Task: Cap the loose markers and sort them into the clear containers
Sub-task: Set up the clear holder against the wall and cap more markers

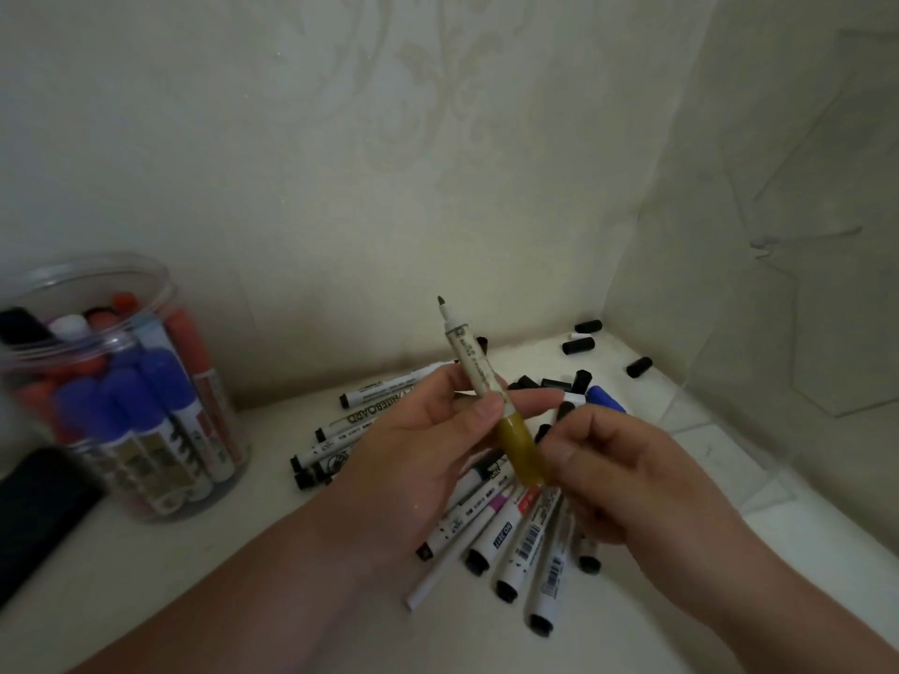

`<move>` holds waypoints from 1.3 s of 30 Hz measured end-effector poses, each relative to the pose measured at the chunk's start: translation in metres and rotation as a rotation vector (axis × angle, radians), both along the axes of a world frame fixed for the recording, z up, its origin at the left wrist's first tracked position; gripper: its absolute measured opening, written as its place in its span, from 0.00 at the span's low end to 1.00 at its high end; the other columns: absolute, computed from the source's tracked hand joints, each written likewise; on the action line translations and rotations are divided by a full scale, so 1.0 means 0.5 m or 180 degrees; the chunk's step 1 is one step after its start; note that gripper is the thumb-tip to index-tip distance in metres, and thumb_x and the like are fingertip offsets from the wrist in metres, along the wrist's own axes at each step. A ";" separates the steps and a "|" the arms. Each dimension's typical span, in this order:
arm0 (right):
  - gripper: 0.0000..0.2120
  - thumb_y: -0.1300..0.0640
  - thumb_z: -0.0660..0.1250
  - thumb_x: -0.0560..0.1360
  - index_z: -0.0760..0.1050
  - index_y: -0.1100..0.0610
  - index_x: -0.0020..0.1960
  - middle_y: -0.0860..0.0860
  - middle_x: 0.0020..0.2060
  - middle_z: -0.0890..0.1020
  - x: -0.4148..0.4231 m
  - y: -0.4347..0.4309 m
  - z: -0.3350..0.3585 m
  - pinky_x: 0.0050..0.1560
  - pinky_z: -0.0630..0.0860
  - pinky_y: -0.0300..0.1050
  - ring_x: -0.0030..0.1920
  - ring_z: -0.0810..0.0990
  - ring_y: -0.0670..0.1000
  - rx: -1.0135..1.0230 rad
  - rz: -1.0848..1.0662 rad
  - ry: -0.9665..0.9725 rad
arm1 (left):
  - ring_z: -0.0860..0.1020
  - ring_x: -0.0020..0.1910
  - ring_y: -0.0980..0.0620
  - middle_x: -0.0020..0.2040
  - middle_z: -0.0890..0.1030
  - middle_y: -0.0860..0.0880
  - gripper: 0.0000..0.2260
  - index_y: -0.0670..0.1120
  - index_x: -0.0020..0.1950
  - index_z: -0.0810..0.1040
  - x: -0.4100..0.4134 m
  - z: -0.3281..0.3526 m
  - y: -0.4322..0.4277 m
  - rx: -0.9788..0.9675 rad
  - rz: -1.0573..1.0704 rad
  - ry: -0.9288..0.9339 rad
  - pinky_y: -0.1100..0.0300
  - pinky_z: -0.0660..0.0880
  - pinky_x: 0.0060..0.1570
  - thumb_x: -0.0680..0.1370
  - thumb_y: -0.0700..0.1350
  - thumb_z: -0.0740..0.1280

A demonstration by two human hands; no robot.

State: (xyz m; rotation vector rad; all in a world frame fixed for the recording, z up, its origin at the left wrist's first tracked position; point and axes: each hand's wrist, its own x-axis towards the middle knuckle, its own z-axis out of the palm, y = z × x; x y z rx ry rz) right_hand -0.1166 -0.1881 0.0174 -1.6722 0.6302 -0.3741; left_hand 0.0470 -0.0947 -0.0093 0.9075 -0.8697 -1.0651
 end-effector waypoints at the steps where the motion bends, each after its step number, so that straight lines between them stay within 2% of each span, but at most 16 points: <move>1: 0.16 0.36 0.73 0.68 0.80 0.49 0.40 0.50 0.31 0.78 0.001 0.007 -0.001 0.28 0.70 0.37 0.28 0.72 0.47 -0.0506 0.0051 0.0244 | 0.79 0.65 0.41 0.63 0.82 0.40 0.09 0.40 0.61 0.71 -0.001 -0.001 0.000 -0.0018 -0.0077 0.0012 0.43 0.70 0.67 0.82 0.42 0.61; 3: 0.13 0.39 0.69 0.69 0.79 0.49 0.40 0.50 0.28 0.76 0.009 0.024 -0.005 0.29 0.72 0.38 0.27 0.72 0.50 -0.0863 0.0128 0.0259 | 0.79 0.65 0.40 0.63 0.81 0.39 0.10 0.42 0.62 0.71 -0.004 -0.003 0.001 -0.0011 -0.0206 0.0000 0.41 0.70 0.67 0.81 0.42 0.63; 5: 0.14 0.42 0.66 0.73 0.77 0.52 0.40 0.48 0.27 0.72 0.015 0.031 -0.014 0.29 0.70 0.39 0.27 0.70 0.48 -0.0824 0.0190 0.0196 | 0.80 0.63 0.39 0.62 0.81 0.37 0.10 0.42 0.61 0.72 -0.006 -0.001 0.001 -0.0041 -0.0269 0.0082 0.43 0.73 0.64 0.81 0.44 0.64; 8: 0.20 0.40 0.67 0.75 0.76 0.57 0.37 0.51 0.29 0.74 0.017 0.025 -0.023 0.32 0.69 0.39 0.29 0.71 0.48 -0.0056 0.0393 0.0137 | 0.81 0.61 0.40 0.61 0.81 0.36 0.16 0.41 0.64 0.75 -0.011 0.010 0.001 -0.0133 -0.0251 0.0539 0.50 0.78 0.60 0.80 0.49 0.63; 11: 0.19 0.41 0.67 0.72 0.75 0.56 0.33 0.56 0.29 0.76 0.016 0.019 -0.023 0.32 0.66 0.38 0.29 0.69 0.49 0.0412 0.0549 0.0061 | 0.81 0.60 0.38 0.59 0.82 0.34 0.19 0.39 0.64 0.77 -0.015 0.014 0.001 -0.0176 -0.0160 0.0786 0.50 0.78 0.58 0.79 0.50 0.63; 14: 0.25 0.33 0.63 0.70 0.73 0.54 0.31 0.57 0.30 0.76 0.016 0.012 -0.025 0.33 0.66 0.38 0.30 0.70 0.49 0.0126 0.0676 0.0094 | 0.82 0.56 0.36 0.54 0.83 0.33 0.13 0.39 0.55 0.80 -0.014 0.013 0.002 -0.0152 -0.0144 0.0805 0.47 0.79 0.56 0.79 0.48 0.65; 16: 0.25 0.32 0.62 0.71 0.74 0.53 0.31 0.54 0.29 0.77 0.016 0.012 -0.023 0.33 0.67 0.36 0.29 0.70 0.47 -0.0040 0.0721 0.0134 | 0.83 0.52 0.37 0.51 0.84 0.34 0.11 0.40 0.51 0.80 -0.014 0.014 0.003 -0.0143 -0.0052 0.0750 0.47 0.80 0.52 0.79 0.47 0.66; 20: 0.23 0.36 0.61 0.74 0.73 0.53 0.31 0.53 0.29 0.77 0.018 0.016 -0.020 0.32 0.68 0.36 0.28 0.69 0.46 -0.0025 0.0698 0.0226 | 0.84 0.45 0.39 0.45 0.84 0.36 0.12 0.39 0.47 0.81 -0.021 0.017 0.002 -0.0188 0.0316 0.0581 0.49 0.81 0.47 0.76 0.48 0.69; 24: 0.27 0.31 0.60 0.72 0.74 0.54 0.32 0.54 0.30 0.76 0.022 0.019 -0.017 0.34 0.68 0.40 0.29 0.70 0.47 -0.0324 0.0587 0.0335 | 0.84 0.42 0.39 0.42 0.84 0.37 0.12 0.37 0.46 0.79 -0.031 0.020 0.001 -0.0210 0.0583 0.0585 0.49 0.81 0.45 0.77 0.47 0.68; 26: 0.28 0.30 0.59 0.75 0.75 0.53 0.33 0.50 0.28 0.75 0.024 0.027 -0.018 0.34 0.69 0.41 0.28 0.71 0.46 -0.0452 0.0450 0.0402 | 0.84 0.41 0.39 0.40 0.84 0.38 0.12 0.39 0.44 0.80 -0.033 0.022 0.000 -0.0158 0.0657 0.0624 0.48 0.81 0.44 0.77 0.48 0.68; 30: 0.15 0.36 0.59 0.71 0.75 0.47 0.39 0.44 0.25 0.71 0.030 0.045 -0.013 0.29 0.69 0.35 0.26 0.69 0.41 -0.1313 0.0163 0.0298 | 0.84 0.40 0.39 0.38 0.83 0.39 0.12 0.43 0.38 0.83 -0.024 0.024 -0.003 -0.0018 0.0870 0.0531 0.47 0.82 0.44 0.76 0.49 0.68; 32: 0.18 0.37 0.59 0.71 0.76 0.50 0.39 0.45 0.25 0.71 0.031 0.048 -0.010 0.30 0.69 0.36 0.26 0.69 0.41 -0.1343 0.0147 0.0290 | 0.84 0.39 0.39 0.38 0.83 0.39 0.12 0.44 0.37 0.83 -0.024 0.025 -0.003 0.0012 0.0866 0.0537 0.48 0.83 0.43 0.76 0.50 0.67; 35: 0.21 0.35 0.58 0.71 0.76 0.51 0.39 0.46 0.26 0.73 0.026 0.041 -0.007 0.30 0.69 0.37 0.27 0.70 0.41 -0.1413 0.0159 0.0381 | 0.85 0.41 0.39 0.40 0.84 0.39 0.12 0.43 0.42 0.81 -0.024 0.031 -0.007 0.0056 0.0904 0.0705 0.49 0.83 0.41 0.76 0.51 0.66; 39: 0.28 0.31 0.57 0.76 0.74 0.55 0.36 0.50 0.28 0.75 0.012 0.026 -0.004 0.32 0.70 0.39 0.29 0.71 0.47 -0.0632 0.0210 0.0321 | 0.85 0.46 0.40 0.43 0.84 0.40 0.14 0.41 0.46 0.78 0.003 0.037 -0.008 0.0082 0.0933 0.1044 0.45 0.84 0.44 0.76 0.53 0.66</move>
